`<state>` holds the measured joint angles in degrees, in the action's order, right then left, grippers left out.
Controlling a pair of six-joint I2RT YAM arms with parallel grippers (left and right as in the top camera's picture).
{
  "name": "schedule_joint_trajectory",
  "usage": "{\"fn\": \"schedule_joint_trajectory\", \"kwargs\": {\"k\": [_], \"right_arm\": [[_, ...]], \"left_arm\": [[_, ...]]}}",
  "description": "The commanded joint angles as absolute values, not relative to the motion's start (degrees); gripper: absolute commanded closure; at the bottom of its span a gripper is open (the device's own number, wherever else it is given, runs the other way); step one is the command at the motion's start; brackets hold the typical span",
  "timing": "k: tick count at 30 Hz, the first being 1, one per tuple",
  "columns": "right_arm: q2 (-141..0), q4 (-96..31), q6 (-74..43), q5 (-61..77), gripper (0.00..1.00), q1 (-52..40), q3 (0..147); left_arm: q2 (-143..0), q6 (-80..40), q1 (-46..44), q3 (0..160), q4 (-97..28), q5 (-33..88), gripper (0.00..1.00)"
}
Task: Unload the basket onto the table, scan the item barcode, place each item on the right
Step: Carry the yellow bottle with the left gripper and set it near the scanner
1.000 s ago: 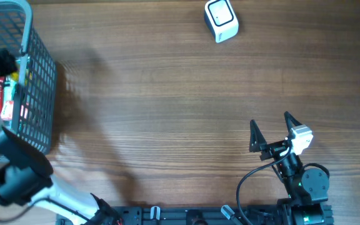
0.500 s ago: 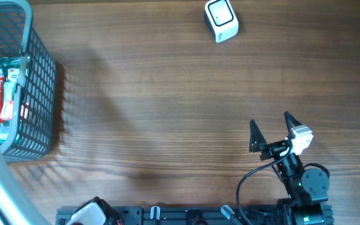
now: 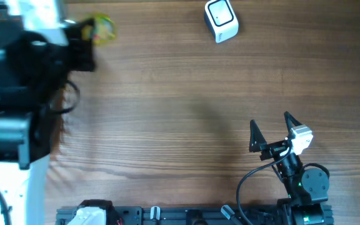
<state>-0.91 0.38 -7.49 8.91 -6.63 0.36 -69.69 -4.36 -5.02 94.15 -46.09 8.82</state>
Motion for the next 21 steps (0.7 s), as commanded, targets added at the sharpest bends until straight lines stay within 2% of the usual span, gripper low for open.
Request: {"fn": "schedule_joint_trajectory", "kwargs": {"k": [1, 8, 18, 21], "right_arm": [[-0.8, 0.58, -7.6, 8.58, 0.0, -6.39, 0.3], [-0.8, 0.58, -7.55, 8.58, 0.0, -6.39, 0.3], [-0.8, 0.58, -7.57, 8.58, 0.0, -6.39, 0.3], [-0.8, 0.58, -7.57, 8.58, 0.0, -6.39, 0.3]], "left_arm": [[-74.13, -11.86, -15.35, 94.83, -49.15, 1.04, 0.83], [-84.05, -23.33, -27.83, 94.83, -51.99, -1.91, 0.82], [-99.0, -30.55, -40.49, 94.83, -49.21, -15.77, 0.83], [-101.91, -32.03, -42.22, 94.83, -47.05, -16.38, 0.84]]}}
